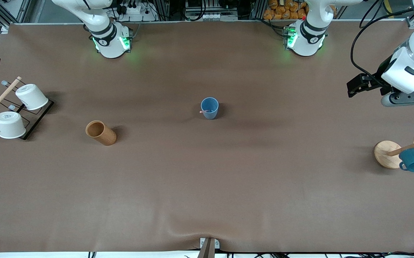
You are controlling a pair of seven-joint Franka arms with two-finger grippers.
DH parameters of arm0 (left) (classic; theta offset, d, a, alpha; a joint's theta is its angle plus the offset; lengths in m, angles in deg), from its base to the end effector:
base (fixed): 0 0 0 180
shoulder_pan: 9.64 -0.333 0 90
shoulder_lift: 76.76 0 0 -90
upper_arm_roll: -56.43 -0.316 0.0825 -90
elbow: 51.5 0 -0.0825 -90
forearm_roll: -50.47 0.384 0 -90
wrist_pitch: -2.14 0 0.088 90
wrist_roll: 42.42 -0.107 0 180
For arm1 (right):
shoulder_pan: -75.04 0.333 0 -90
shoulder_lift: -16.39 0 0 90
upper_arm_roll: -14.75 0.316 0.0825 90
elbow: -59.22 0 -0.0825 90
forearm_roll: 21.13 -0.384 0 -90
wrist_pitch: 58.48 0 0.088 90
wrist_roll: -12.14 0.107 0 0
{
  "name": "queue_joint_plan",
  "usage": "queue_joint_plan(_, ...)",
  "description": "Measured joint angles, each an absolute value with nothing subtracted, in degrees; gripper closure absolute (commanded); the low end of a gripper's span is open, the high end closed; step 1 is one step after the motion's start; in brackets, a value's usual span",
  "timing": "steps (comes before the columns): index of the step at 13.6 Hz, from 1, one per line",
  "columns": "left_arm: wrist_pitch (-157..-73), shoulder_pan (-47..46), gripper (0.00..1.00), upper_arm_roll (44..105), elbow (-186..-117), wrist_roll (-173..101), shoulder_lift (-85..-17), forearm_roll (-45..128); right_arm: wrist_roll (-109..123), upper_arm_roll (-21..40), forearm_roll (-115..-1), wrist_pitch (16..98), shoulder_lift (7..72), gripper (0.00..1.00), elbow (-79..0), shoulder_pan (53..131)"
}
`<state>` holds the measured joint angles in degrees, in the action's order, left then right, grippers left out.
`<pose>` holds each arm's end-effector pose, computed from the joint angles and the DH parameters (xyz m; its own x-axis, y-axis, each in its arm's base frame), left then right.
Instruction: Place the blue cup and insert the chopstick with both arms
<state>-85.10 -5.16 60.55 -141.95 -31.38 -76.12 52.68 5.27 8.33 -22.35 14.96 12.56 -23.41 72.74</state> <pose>0.5466 -0.0781 0.6107 0.9973 0.0445 -0.0586 0.0416 -0.9979 -0.0499 0.4939 -0.0756 0.6944 0.9957 -0.0247 -0.0897 -0.0283 -0.9988 -0.0394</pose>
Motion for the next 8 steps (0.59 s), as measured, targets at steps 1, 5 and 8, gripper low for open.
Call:
queue_joint_plan(1, -85.1, -5.17, 0.0, 60.55, -141.94, -31.38, -76.12, 52.68, 6.23, 8.37, -22.34, 14.96, 12.57, 0.0, -23.41, 73.14)
queue_joint_plan(5, -85.1, -5.22, 0.0, 60.54, -141.56, -31.38, -76.16, 52.68, 7.48, 8.5, -22.3, 14.98, 12.57, 0.0, -23.41, 74.3)
queue_joint_plan(8, -84.44, -5.73, 0.0, 60.48, -140.69, -31.45, -76.52, 52.68, 7.5, 8.54, -22.28, 15.0, 12.57, 0.0, -23.41, 74.6)
